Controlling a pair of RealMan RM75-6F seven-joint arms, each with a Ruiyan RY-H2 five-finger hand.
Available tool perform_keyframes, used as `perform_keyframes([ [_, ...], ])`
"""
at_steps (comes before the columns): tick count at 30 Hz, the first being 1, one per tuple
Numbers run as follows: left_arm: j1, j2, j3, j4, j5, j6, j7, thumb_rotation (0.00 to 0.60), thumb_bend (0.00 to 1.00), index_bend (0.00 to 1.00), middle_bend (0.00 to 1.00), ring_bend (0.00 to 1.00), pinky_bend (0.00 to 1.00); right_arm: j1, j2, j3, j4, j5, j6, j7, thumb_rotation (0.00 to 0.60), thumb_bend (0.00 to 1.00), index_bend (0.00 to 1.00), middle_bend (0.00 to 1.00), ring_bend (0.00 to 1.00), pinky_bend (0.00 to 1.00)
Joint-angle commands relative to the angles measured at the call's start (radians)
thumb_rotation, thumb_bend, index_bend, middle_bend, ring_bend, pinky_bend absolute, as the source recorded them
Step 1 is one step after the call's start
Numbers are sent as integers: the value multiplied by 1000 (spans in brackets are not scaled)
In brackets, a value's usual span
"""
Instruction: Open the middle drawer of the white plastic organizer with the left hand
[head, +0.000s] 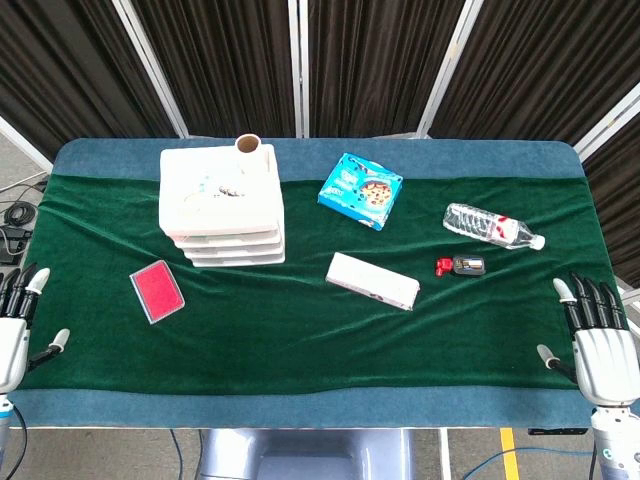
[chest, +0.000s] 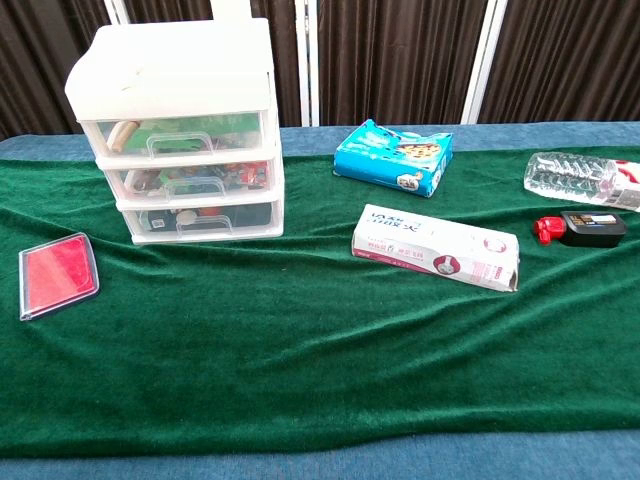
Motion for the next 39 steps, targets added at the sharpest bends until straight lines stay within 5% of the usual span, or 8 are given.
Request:
perform_keyframes([
  [1,0,1,1,-4,-1,-1,2,600,264,0,0,0,0,1,1,-2,3,-10,5,13,600,36,36,0,0,0],
  [27,-13,-28,17,-23,21,-29,23,600,278,0,0,0,0,2,15,-2,-1,4,-13,48,600,35,36,0,0,0],
  [35,-56,-77,-4,-66,-4,-99,-278,600,294,0,6,0,33,2,23,3,-3,12,-13,74,600,34,36,0,0,0],
  [37,-68,-87,-15,-71,-24,-121,-317,600,297,0,92,48,151,1,23,2,-3,8,-10,77,600,35,36,0,0,0],
  [39,-86,-96,-21,-78,-45,-159,-339,600,305,0,325,228,330,1,24,1,-3,7,-9,80,600,35,36,0,0,0],
])
